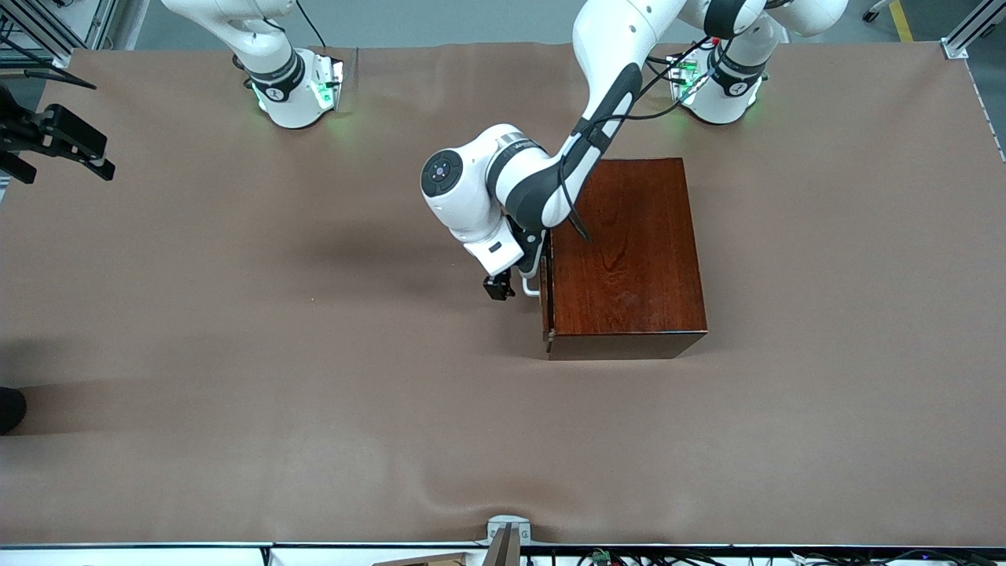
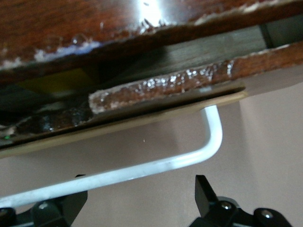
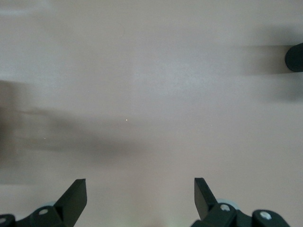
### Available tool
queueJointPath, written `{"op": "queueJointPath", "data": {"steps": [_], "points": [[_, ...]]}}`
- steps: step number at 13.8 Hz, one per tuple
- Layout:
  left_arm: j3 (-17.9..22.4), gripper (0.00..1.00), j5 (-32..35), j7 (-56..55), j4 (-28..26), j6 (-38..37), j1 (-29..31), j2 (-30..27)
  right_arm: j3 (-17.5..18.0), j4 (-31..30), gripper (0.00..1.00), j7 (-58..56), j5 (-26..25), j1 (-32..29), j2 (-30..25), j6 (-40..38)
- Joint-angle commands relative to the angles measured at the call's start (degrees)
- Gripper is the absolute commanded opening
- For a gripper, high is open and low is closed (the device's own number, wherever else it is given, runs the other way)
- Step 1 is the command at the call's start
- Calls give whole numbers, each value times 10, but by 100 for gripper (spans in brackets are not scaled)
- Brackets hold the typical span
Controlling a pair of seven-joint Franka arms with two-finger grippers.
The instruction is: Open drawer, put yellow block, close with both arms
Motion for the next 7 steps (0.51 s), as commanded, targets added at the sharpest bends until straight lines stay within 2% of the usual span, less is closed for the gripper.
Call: {"op": "queueJointPath", "data": {"steps": [1,2,3,5,7], "points": [[1,100,17,-10,-10,-27,6,-11,-3,4,100,-3,-11,-8,6,-5],[2,100,16,-10,-10,-30,7,-11,-3,4,100,-5,-11,-14,24,-7],[2,100,16,-10,-10,-31,8,-11,-3,1,100,-6,-8,-23,26,-12],[1,100,13,-9,-9,-31,16,-11,-3,-6,100,-12,35,-56,26,-12],[1,100,9,-11,-8,-31,15,-11,-2,-20,100,-16,39,-59,23,-2]]}}
